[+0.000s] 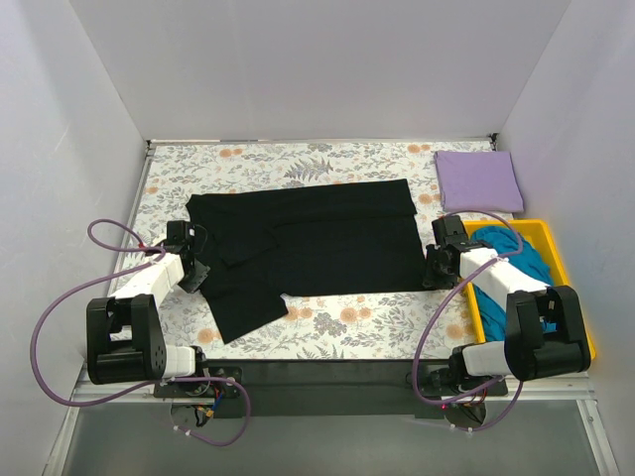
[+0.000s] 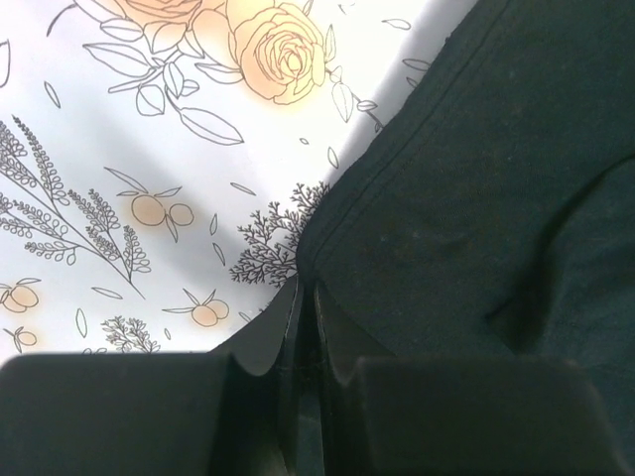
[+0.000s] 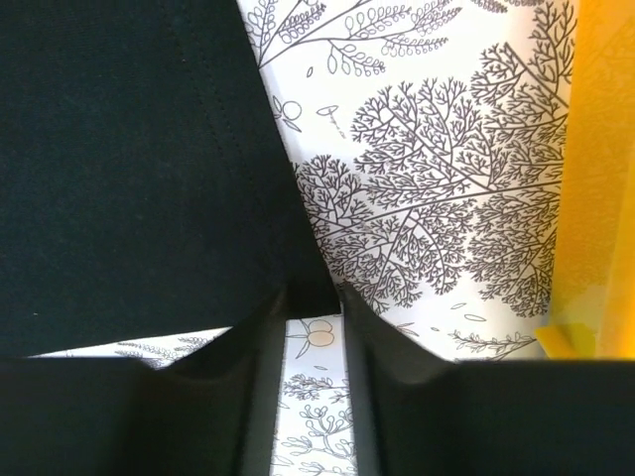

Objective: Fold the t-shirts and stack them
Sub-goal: Fold the tshirt

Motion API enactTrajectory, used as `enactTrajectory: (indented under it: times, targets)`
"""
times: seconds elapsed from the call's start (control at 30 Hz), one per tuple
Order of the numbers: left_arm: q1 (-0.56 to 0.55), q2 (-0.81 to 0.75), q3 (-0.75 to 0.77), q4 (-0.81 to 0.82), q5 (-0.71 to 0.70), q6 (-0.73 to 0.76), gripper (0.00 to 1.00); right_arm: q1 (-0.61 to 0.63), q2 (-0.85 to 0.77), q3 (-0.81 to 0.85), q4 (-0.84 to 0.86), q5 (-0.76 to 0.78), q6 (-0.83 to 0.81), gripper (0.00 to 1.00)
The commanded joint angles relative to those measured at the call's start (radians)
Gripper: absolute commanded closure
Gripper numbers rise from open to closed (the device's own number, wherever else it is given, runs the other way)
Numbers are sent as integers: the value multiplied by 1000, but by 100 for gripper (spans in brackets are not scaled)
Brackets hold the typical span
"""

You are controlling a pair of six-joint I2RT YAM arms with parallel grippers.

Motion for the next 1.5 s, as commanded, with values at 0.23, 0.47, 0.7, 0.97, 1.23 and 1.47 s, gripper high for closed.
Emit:
enactTrajectory:
  times: [0.23, 0.47, 0.7, 0.97, 1.23, 1.47]
  targets:
    - [-2, -41, 99, -107, -43, -7, 100, -2, -2, -3, -41, 20, -8, 99]
    - [-2, -15, 222, -165, -35, 10, 100, 0, 21, 156, -110, 47, -32, 99]
    - [6, 66, 313, -187, -18, 20, 100, 0, 125, 311, -131, 52, -62, 99]
    - [21, 172, 412, -188, 0, 25, 100, -2, 257, 468, -130, 49, -74, 99]
    - [39, 264, 483, -159, -9, 31, 100, -9, 404, 607, -128, 54, -98, 99]
    - [42, 327, 552, -144, -6, 25, 100, -19, 479, 689, -125, 43, -102, 99]
